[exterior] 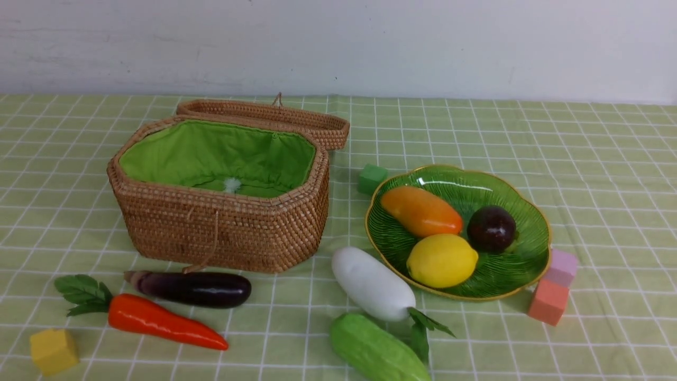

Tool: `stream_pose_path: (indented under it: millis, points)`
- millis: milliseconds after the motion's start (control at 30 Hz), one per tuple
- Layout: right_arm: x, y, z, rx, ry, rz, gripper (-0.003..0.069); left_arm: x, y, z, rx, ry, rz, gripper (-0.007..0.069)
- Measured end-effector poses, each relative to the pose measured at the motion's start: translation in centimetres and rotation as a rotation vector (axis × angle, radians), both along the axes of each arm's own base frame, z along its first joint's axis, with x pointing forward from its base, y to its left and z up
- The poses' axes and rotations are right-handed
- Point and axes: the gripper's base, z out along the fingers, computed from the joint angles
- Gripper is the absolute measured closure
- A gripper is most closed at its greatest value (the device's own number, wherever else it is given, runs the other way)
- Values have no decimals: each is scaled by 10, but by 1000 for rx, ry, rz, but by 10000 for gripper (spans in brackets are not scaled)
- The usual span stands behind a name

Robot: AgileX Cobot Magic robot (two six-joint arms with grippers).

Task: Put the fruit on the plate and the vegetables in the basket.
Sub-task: Take a chayote with your right arm and place it on the basket on the left.

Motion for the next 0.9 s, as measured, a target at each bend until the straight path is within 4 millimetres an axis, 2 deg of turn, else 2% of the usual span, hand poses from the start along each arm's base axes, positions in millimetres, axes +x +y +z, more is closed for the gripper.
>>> stream_pose_path:
  millis: [167, 200, 233, 333, 500, 600, 667, 700, 833, 900]
  points:
    - [36, 12, -20, -59, 132, -42, 228, 0, 0, 0, 0, 0, 0, 386]
    - [37, 12, -21, -61, 136, -44, 215, 0, 0, 0, 0, 0, 0, 386]
    - [50, 17, -23, -70, 158, -57, 173, 0, 0, 0, 0, 0, 0, 386]
    - [77, 27, -23, -86, 187, -71, 110, 0, 0, 0, 0, 0, 0, 386]
    - [128, 49, -20, -109, 204, -50, 85, 0, 0, 0, 0, 0, 0, 386]
    - [151, 72, -18, -140, 181, 19, 83, 0, 0, 0, 0, 0, 0, 386]
    - [158, 85, -16, -156, 159, 62, 82, 0, 0, 0, 0, 0, 0, 386]
    - [166, 102, -17, -189, 144, 110, 83, 0, 0, 0, 0, 0, 0, 386]
    - [178, 137, -18, -249, 117, 167, 83, 0, 0, 0, 0, 0, 0, 386]
    - [183, 149, -22, -290, 117, 178, 83, 0, 0, 0, 0, 0, 0, 386]
